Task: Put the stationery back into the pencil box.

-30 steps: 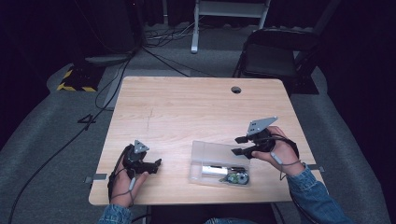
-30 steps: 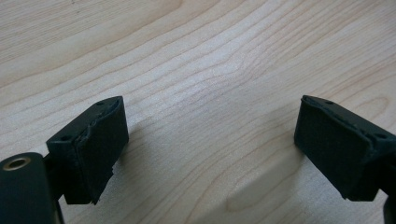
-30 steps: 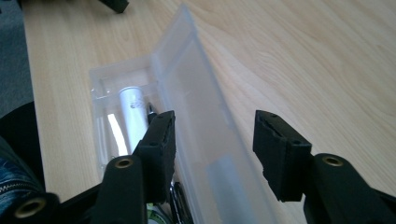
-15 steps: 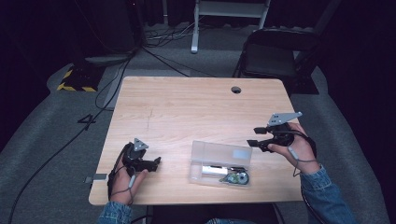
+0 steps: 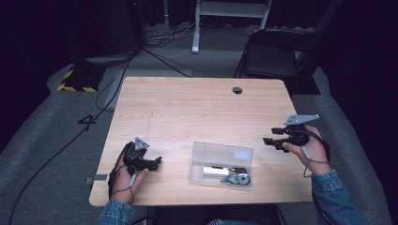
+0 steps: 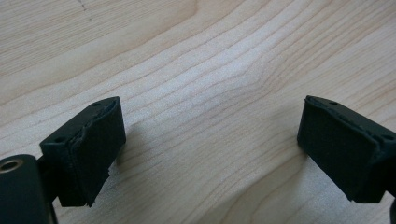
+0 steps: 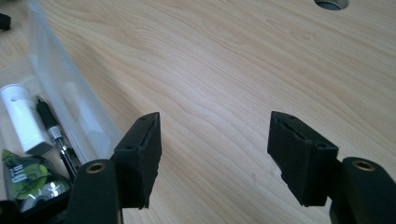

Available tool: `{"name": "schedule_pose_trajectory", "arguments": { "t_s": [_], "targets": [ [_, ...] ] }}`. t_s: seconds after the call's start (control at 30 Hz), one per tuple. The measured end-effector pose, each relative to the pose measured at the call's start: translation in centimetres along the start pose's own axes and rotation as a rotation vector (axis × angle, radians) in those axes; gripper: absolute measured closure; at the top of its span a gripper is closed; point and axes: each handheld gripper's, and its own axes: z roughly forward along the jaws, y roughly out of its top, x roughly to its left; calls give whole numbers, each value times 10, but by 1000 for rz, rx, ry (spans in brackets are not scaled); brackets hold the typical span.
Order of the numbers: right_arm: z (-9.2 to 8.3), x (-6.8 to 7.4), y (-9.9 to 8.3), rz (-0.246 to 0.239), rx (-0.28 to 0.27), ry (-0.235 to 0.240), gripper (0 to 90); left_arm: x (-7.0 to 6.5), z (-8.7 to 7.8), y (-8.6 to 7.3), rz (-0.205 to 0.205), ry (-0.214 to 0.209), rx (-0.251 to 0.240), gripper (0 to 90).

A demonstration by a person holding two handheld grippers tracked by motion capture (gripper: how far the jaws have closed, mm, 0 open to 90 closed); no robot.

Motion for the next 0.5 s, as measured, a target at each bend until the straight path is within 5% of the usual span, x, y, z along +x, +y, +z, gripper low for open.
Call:
{"name": "schedule_pose_trajectory", "arguments": {
  "t_s": [0.5],
  "targets": [
    [11, -27, -31, 47, -10, -64, 359, 1, 1, 1, -2, 2, 2, 77]
  ]
}}
